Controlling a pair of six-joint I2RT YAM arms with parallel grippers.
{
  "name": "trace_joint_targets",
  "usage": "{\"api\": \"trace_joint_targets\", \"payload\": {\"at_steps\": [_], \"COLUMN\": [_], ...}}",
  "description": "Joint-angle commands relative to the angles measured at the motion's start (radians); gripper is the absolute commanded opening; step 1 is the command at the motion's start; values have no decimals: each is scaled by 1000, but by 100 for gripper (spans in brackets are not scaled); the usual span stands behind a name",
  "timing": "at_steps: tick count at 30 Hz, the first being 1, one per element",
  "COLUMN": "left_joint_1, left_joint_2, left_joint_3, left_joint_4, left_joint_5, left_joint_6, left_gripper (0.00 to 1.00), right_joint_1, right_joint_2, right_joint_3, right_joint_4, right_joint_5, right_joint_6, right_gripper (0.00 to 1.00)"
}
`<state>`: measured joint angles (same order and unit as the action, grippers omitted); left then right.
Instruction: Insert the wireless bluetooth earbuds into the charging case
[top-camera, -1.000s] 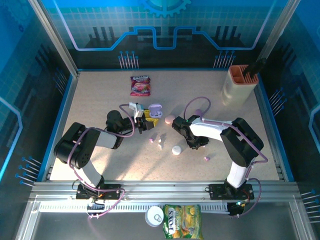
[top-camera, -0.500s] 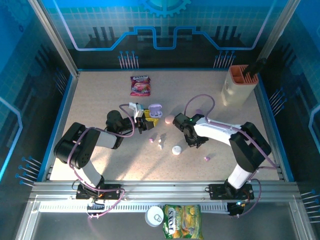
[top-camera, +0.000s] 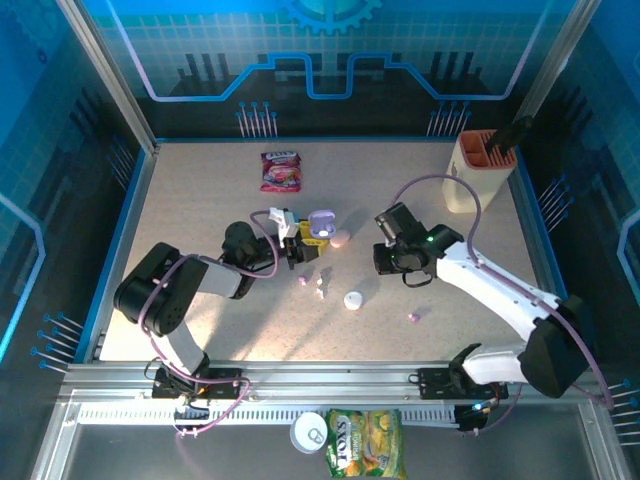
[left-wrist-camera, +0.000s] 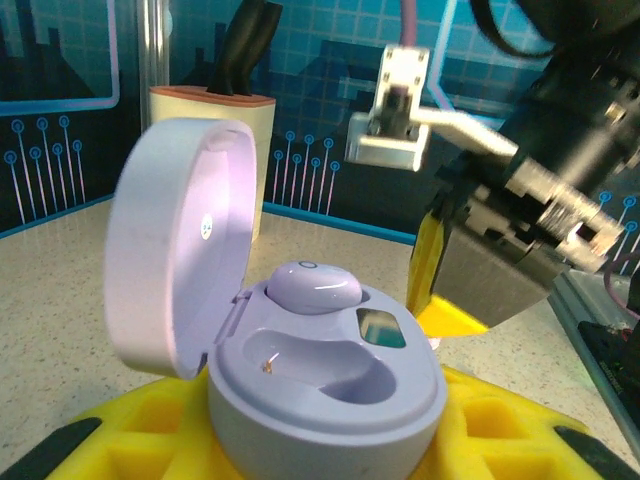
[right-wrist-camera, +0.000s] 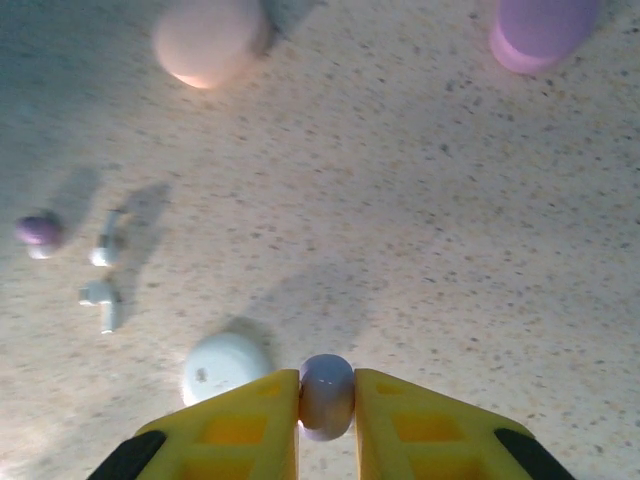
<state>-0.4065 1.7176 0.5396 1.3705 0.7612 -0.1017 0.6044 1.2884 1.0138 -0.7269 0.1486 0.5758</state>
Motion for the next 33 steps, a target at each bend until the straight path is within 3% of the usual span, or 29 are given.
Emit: {"api": "trace_joint_targets", "payload": {"at_steps": [1, 10, 33], "left_joint_1": [-28, -112, -218], "left_joint_2": [48, 94, 125], "left_joint_3": [37, 76, 152], "left_joint_4": [32, 32, 32], "left_joint_5": [-45, -131, -184], "left_joint_6": [44, 76, 80], "left_gripper": [37, 35, 34], "right_joint_1": [-31, -89, -101], "right_joint_2": [-63, -159, -32], "right_joint_3": [22, 55, 151], "right_joint_4": [32, 142, 268], "right_joint_5": [-140, -392, -494], "right_joint_6": [-1, 53, 57], "right_gripper": [19, 18, 18]}}
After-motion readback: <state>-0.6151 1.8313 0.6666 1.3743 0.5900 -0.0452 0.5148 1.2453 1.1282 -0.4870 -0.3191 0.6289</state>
